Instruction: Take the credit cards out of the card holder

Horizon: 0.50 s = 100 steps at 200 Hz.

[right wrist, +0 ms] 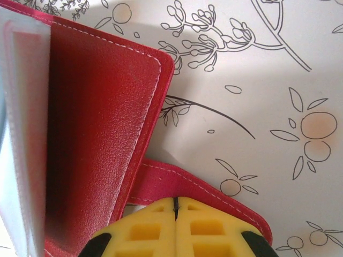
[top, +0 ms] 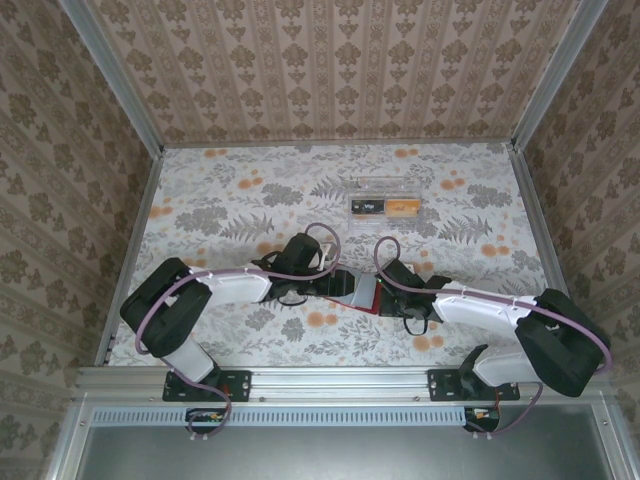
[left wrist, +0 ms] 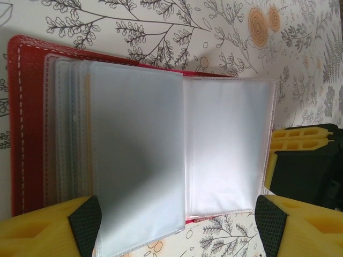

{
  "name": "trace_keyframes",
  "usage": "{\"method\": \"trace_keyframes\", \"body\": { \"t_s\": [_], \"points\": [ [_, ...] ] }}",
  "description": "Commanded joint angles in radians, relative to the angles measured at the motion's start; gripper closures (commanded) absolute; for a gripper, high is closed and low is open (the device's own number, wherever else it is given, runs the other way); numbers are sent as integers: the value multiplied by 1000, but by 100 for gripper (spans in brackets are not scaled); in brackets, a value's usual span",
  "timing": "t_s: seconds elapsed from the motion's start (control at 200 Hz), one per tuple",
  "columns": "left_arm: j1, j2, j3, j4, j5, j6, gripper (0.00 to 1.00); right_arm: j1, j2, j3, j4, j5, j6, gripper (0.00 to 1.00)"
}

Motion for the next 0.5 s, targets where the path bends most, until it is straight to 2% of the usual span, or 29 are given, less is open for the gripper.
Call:
{"method": "trace_keyframes", "body": {
  "t_s": [0.0,0.275,0.495],
  "points": [
    [-6,26,26,-3,6,24,21,-4,17,-11,-7,-25,11,94],
    [-5,-46,15,-39,-63,33,21,-4,3,-23,-4,-26,16,94],
    [6,-23,28,-37,-48,34,21,-3,5,-26,2,-31,20,94]
  ]
}}
